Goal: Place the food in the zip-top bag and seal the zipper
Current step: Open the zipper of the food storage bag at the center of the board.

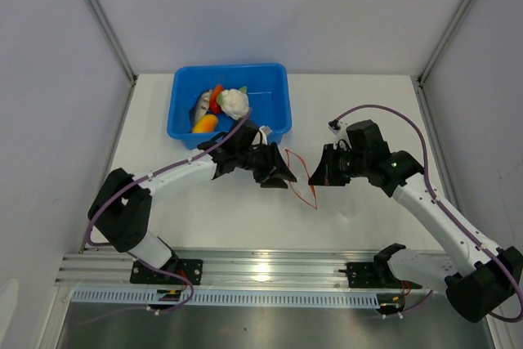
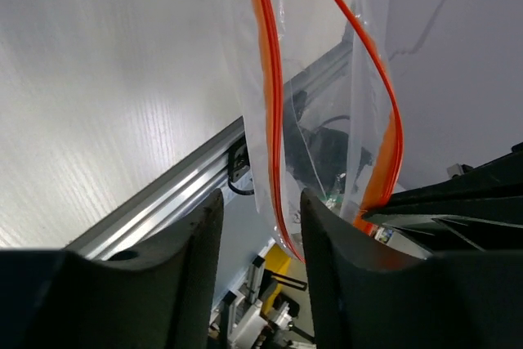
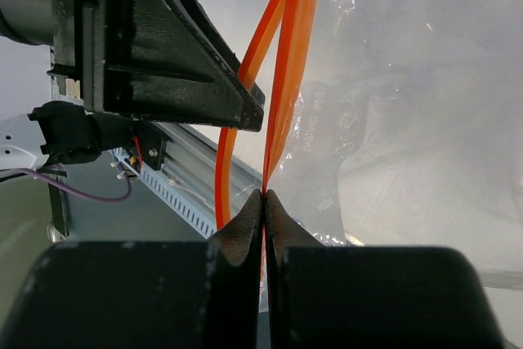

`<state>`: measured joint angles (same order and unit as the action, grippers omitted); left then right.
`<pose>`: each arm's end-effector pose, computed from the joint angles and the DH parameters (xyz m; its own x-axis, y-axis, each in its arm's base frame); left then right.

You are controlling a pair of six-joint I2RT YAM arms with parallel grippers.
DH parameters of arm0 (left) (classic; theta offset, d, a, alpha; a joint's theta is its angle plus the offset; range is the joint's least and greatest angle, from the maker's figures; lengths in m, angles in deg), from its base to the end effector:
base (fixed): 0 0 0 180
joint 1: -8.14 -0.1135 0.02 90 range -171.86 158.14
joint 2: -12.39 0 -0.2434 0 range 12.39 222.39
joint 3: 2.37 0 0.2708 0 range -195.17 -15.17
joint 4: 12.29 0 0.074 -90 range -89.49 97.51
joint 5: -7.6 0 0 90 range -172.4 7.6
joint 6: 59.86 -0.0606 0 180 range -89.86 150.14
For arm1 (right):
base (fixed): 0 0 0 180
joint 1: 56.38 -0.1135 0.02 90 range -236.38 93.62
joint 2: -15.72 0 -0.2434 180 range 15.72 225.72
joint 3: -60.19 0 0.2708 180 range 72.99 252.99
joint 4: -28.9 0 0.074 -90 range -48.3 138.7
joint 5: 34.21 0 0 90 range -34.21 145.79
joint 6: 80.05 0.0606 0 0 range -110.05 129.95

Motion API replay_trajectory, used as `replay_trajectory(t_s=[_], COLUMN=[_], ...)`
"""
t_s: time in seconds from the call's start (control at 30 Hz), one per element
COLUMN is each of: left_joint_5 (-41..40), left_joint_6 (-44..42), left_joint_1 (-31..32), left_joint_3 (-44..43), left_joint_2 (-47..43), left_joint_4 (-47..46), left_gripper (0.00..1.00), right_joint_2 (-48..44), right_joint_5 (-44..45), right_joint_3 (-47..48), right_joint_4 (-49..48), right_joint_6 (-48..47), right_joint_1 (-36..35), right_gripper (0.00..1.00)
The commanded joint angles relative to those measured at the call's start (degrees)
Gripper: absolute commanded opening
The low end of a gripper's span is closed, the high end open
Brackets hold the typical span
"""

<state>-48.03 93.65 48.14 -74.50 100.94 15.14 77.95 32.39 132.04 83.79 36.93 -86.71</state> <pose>0.2561 -0.2596 0.1944 -0.9907 -0.1331 0.0284 -0.0992 0.5639 -0.8199 0.2164 0.1545 0.2820 -0.8662 -0.0244 -0.4992 -0.3498 0.7429 0.5707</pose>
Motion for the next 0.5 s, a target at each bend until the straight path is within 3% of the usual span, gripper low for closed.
replay_trajectory(t_s=[0.0, 0.2, 0.27, 0.33, 0.4, 0.47], left_joint_5=[2.1, 0.7, 0.6, -0.1, -0.7, -1.1], left_joint_6=[-0.3, -3.7, -4.7, -5.8, -6.4, -7.1], left_joint_1=[0.2, 0.2, 0.2, 0.3, 0.5, 0.7], left_joint_3=[-2.7, -6.6, -7.1, -7.0, -7.3, -7.6], left_joint_2=[1.1, 2.2, 2.2, 1.6, 0.7, 0.3], left_joint_4=[-0.8, 3.5, 4.1, 4.7, 5.5, 5.8], left_gripper=[0.43, 0.02, 0.0, 0.01, 0.0, 0.01], right_joint_2=[-1.4, -1.3, -0.5, -0.2, 0.3, 1.0], right_joint_5=[0.0, 1.3, 2.5, 3.6, 5.1, 5.6], right_joint_3=[1.7, 1.7, 2.0, 2.2, 2.7, 3.4], right_joint_4=[-0.9, 1.2, 2.3, 3.4, 4.1, 4.6], right_joint_6=[0.5, 0.2, 0.1, 0.1, -0.1, -0.7], right_joint_1=[-0.4, -0.3, -0.3, -0.3, -0.3, -0.3], right_gripper=[0.0, 0.0, 0.01, 0.09, 0.24, 0.3])
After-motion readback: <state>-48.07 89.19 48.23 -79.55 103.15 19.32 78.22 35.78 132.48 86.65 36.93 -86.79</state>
